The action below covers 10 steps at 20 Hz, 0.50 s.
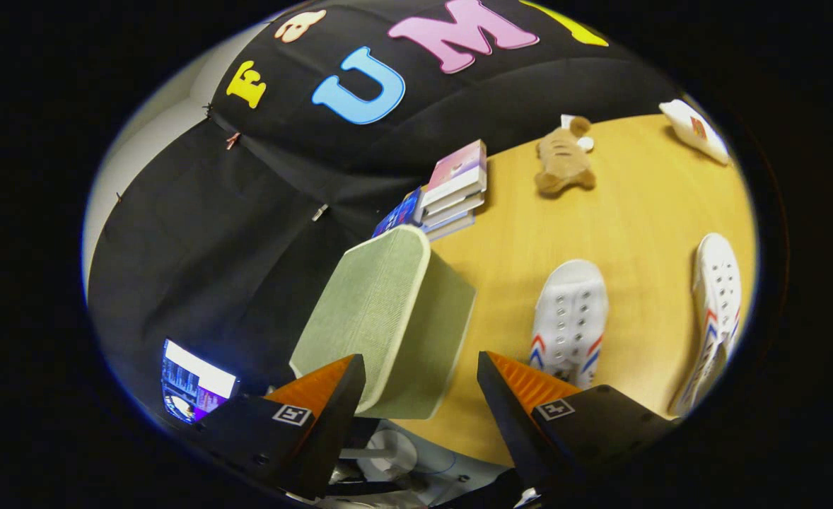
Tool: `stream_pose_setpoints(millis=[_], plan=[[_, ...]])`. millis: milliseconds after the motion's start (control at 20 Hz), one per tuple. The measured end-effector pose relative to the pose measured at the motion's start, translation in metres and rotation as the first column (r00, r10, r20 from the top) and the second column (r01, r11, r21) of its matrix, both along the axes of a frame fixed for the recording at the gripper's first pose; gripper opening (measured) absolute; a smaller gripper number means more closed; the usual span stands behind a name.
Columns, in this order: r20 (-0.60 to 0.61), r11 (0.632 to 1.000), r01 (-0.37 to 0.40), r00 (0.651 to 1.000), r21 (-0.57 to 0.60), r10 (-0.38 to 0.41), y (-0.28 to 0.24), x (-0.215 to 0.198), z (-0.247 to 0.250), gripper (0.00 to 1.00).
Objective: Open the storage box then place both shoes into the box .Put the left shoe in first, then the right shoe, with the right side of both shoes facing outward in a uniform manner.
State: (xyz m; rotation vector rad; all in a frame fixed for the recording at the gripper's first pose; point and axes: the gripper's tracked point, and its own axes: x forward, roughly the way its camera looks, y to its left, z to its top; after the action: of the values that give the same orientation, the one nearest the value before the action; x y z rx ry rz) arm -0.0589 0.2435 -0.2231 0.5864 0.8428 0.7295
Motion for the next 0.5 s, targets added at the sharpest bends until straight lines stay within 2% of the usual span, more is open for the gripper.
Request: stream_pose_setpoints(millis=[150, 500], plan=[[-0.049, 0.994, -0.076, 0.996, 0.078, 0.080, 0.027, -0.011, -0.008, 0.98], [-0.161, 0.955, -0.170, 0.964, 0.244, 0.213, 0.075, -0.028, -0.025, 0.98]])
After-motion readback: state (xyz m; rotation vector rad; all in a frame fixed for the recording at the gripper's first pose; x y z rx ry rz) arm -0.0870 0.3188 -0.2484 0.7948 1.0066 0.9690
